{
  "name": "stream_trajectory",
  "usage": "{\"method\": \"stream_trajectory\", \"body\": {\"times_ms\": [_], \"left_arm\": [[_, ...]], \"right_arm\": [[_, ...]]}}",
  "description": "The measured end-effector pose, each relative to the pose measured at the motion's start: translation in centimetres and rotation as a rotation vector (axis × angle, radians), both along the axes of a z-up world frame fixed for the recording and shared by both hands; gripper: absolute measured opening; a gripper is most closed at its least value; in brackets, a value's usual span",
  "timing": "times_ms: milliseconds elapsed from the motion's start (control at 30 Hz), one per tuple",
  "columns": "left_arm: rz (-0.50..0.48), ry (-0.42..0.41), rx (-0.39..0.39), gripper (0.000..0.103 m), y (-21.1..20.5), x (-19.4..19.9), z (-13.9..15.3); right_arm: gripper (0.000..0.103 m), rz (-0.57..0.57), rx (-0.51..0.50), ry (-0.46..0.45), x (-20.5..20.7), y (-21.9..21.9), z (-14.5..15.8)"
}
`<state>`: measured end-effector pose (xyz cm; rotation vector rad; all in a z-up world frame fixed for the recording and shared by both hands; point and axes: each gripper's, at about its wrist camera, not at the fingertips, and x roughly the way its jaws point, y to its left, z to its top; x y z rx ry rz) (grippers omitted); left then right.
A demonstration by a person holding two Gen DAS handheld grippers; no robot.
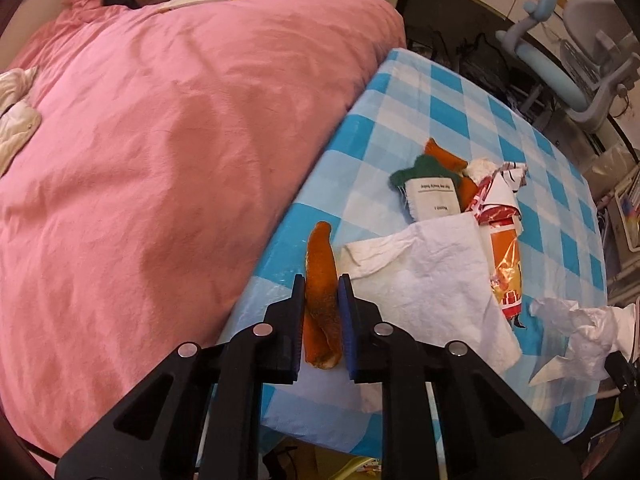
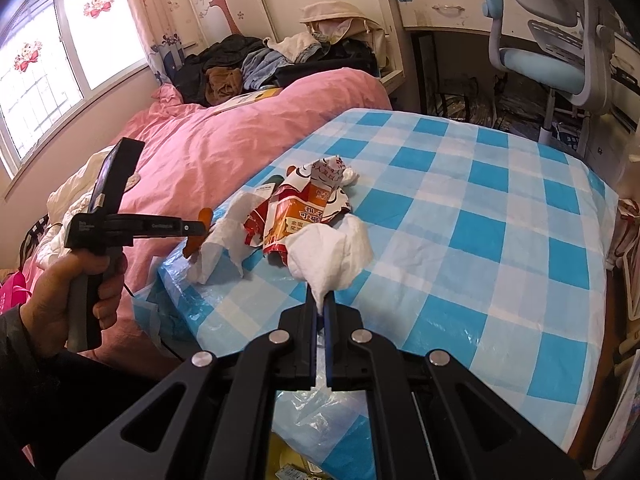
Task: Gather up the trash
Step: 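Carry the tissue over the yellow bin and open the right tool while the left tool carries the orange stick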
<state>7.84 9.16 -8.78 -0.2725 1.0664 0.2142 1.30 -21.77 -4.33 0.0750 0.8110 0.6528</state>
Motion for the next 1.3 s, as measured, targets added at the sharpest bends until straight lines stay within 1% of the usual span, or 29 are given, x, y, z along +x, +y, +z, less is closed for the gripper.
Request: {"method": "stream_trajectory", "body": {"times_ms": [100,167,233,267,333,500,700,867,1133,1300], "left_arm": [[0.005,-0.045,-0.027,0.014,0.2,-0.9,0.8],[-0.005,-0.091,-0.030,0.014,0.0,-1.7,1.8],[-0.026,-0.173,-0.054,0.014,-0.5,-2.8,3.3],[-0.037,-0.201,-0.054,0.014,-0.9,-3.2,3.8],[-0.080,-0.251,-0.045,0.014,-2.4,-4.4,4.8],[-0.188,-0.305,-0.015,0.014,-6.7,-7.5,5.6],[-0.261,-0.328,0.007,0.014,-9.4,-10.8,5.7],[-0.289,-0.325,0.014,0.014,-10.7,-13.7,5.2],[-0.325,-0.322,0.029,0.014,-12.1,-17.2,4.8],[-0.338,-0.316,0.029,0.014,-12.5,-18.8,4.6]], "right_arm": [[0.003,-0.006,0.006,-0.004,-0.1,-0.2,0.1],[0.003,-0.008,0.011,-0.009,-0.2,-0.3,0.3],[0.003,-0.008,0.021,-0.016,-0.4,-0.4,0.6],[0.003,-0.006,0.028,-0.021,-0.6,-0.4,0.8],[0.003,-0.001,0.046,-0.038,-1.0,-0.5,1.3],[0.003,0.006,0.123,-0.059,-2.8,-0.9,1.9],[0.003,0.021,0.167,-0.067,-6.1,-1.0,2.0],[0.004,0.038,0.164,-0.035,-8.7,-1.1,1.3],[0.004,0.113,0.088,0.060,-12.6,0.0,-1.2],[0.004,0.169,0.003,0.112,-14.8,1.5,-3.1]]}}
